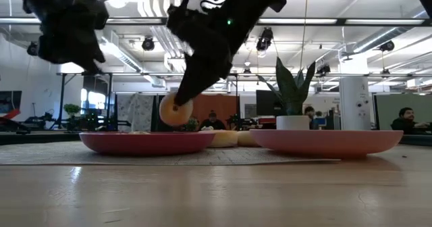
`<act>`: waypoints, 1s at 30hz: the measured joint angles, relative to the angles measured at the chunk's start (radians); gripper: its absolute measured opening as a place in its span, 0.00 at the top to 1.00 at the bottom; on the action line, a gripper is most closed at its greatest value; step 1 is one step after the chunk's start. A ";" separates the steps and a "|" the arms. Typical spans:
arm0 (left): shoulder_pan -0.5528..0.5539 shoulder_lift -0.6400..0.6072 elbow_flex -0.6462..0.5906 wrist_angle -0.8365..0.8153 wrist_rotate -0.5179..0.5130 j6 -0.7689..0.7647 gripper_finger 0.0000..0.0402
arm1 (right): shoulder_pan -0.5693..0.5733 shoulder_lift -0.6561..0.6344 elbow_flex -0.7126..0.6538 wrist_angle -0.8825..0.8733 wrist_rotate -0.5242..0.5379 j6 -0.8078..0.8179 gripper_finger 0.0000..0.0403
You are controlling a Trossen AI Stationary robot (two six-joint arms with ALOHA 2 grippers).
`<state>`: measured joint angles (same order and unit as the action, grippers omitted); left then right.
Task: Pick & Place donuts
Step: Put the small yellow donut on the dark pink plate
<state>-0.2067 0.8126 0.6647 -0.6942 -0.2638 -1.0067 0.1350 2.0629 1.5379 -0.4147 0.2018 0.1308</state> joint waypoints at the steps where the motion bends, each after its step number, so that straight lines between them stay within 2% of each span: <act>1: -0.015 -0.002 -0.012 0.000 -0.003 -0.019 0.69 | 0.013 0.015 0.005 -0.003 0.039 -0.007 0.97; 4: -0.060 -0.004 -0.036 0.012 -0.024 -0.069 0.69 | 0.050 0.049 0.027 -0.035 0.191 -0.042 0.97; 6: -0.089 -0.004 -0.045 0.013 -0.046 -0.093 0.69 | 0.070 0.058 0.042 -0.051 0.239 -0.069 0.97; 11: -0.139 -0.004 -0.050 0.013 -0.106 -0.121 0.69 | 0.103 0.087 0.061 -0.101 0.243 -0.085 0.97; 18: -0.147 -0.004 -0.050 0.013 -0.154 -0.121 0.69 | 0.104 0.100 0.063 -0.124 0.245 -0.082 0.97; 24: -0.147 -0.004 -0.049 0.013 -0.156 -0.121 0.69 | 0.101 0.100 0.073 -0.120 0.321 -0.085 0.97; 30: -0.147 -0.004 -0.049 0.013 -0.157 -0.113 0.69 | 0.081 0.100 0.070 -0.121 0.287 -0.061 0.97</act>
<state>-0.3534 0.8082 0.6155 -0.6815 -0.4204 -1.1194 0.2164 2.1633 1.6077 -0.5360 0.4891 0.0702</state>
